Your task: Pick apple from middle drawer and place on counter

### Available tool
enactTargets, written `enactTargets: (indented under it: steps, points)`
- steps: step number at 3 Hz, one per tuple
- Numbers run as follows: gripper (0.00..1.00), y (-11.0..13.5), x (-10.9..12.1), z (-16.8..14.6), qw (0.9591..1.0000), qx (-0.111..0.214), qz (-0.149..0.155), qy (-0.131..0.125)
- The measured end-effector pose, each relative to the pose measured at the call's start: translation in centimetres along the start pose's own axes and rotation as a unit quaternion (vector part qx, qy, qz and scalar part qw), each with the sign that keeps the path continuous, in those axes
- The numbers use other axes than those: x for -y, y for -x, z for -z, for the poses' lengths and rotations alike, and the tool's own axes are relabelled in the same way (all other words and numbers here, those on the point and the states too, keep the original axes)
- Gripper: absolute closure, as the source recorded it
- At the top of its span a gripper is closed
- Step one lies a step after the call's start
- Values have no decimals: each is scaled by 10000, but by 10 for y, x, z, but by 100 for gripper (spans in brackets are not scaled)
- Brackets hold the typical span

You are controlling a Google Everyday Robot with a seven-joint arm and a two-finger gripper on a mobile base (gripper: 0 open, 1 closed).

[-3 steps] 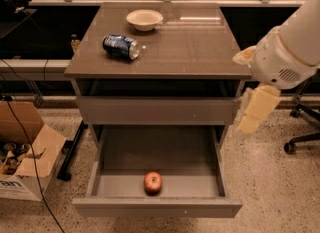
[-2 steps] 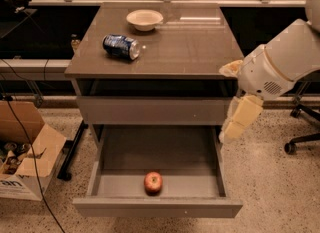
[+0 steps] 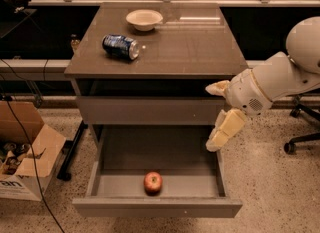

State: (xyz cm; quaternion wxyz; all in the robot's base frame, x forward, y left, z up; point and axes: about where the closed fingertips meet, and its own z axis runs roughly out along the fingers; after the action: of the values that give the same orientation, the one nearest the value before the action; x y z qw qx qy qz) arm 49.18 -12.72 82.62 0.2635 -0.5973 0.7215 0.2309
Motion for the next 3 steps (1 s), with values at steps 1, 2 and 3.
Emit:
enactTargets:
  steps: [1, 2, 3]
  points:
    - [0, -1, 0, -2, 10000, 15, -22, -14]
    - [0, -14, 4, -24, 9993, 187, -283, -181]
    - [0, -39, 11, -68, 9962, 565, -614, -239]
